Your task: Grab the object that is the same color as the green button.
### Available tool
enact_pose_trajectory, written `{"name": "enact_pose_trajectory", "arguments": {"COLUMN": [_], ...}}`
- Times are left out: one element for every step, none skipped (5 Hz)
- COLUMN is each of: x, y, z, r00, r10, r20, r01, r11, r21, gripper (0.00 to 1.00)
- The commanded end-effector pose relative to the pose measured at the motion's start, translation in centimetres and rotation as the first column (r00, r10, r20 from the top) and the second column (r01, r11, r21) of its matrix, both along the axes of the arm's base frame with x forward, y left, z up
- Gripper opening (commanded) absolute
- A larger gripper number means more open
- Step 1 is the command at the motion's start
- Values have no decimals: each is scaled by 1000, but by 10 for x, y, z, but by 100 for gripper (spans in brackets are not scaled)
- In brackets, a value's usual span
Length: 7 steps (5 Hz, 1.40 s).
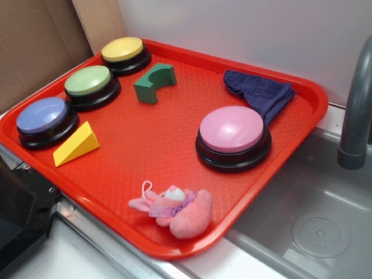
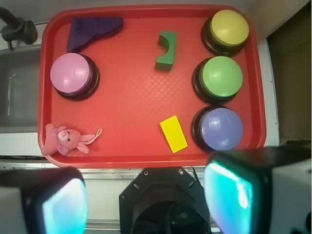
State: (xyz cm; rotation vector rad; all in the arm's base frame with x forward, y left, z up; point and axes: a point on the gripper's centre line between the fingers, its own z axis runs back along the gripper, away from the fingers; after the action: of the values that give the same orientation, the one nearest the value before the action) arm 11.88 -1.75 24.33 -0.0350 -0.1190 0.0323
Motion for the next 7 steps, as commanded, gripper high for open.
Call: {"name": "enact_pose_trajectory", "arguments": {"x": [0, 26, 60, 92, 123, 150, 165], "y": [0, 7, 17, 30, 42, 48, 51], "z": [0, -14, -44, -69, -101, -131, -159], "r00": [1000, 999, 998, 997, 985, 987, 987], "r10": [0, -3, -19, -43, 83, 72, 111], "r20": [0, 38, 62, 58, 153, 140, 115], "r01": [0, 4, 19, 41, -100, -89, -125], "r11": [1000, 999, 1000, 999, 989, 989, 985], "r21": [0, -34, -8, 31, 109, 116, 121], "gripper": [100, 100, 100, 100, 100, 100, 100]}}
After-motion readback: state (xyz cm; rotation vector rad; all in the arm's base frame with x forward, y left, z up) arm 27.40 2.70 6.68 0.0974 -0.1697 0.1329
